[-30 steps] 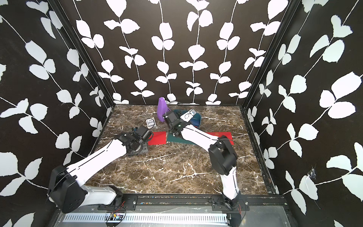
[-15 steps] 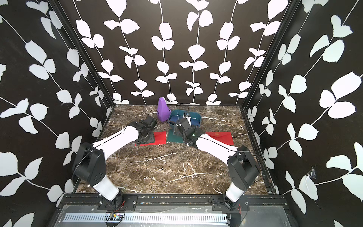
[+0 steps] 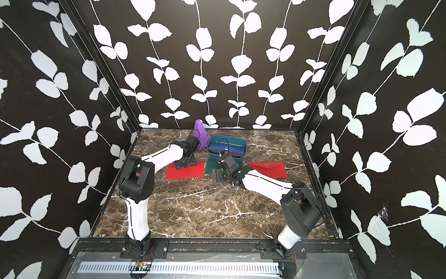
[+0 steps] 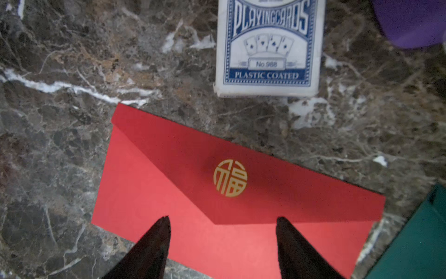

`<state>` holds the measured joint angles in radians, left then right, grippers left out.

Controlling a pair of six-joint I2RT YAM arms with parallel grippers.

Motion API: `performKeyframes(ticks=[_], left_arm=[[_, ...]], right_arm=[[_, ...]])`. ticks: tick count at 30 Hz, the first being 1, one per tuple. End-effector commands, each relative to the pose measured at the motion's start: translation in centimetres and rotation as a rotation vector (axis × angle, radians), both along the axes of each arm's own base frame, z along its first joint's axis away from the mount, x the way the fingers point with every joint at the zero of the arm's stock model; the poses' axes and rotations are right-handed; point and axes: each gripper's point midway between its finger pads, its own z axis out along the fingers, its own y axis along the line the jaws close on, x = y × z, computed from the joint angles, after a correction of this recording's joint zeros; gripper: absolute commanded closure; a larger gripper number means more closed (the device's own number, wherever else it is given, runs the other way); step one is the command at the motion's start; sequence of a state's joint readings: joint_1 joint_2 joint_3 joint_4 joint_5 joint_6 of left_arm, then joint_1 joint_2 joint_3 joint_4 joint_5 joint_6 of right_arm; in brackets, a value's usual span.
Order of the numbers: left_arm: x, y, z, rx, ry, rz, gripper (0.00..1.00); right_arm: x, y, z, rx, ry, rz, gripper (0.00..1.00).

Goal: Put the sealed envelopes into the storage box
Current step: Move the envelope to the center of the board.

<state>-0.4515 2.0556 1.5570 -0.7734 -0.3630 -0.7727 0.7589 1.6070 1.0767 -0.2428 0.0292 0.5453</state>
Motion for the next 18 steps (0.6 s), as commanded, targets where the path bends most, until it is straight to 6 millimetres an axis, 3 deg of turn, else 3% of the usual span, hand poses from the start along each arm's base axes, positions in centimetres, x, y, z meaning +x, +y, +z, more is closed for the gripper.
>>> performKeyframes(ticks=[1,7,12,18], left_arm=[[-0.8,1.0,-0.3,0.033,0.039,-0.016,0.29],[-2.3,1.4,-2.9,0.033,0.088,-0.027,0.29],[-3.9,1.7,-3.9,0.024,0.127,-0.021,0.29],[-9.4,3.5,-4.5,0.013,0.219,0.032,0.29]], right_arm=[[-0.6,0.1,0.4,-0.006,0.015,0.025,0.04],[-0.6,1.1,0.9,0.028,0.035,0.048,0.04],[-1.1,2.0,1.1,0.053,0.085,0.071,0.04],[-1.7,1.0,1.8,0.003,0.112,0.051,0.01]])
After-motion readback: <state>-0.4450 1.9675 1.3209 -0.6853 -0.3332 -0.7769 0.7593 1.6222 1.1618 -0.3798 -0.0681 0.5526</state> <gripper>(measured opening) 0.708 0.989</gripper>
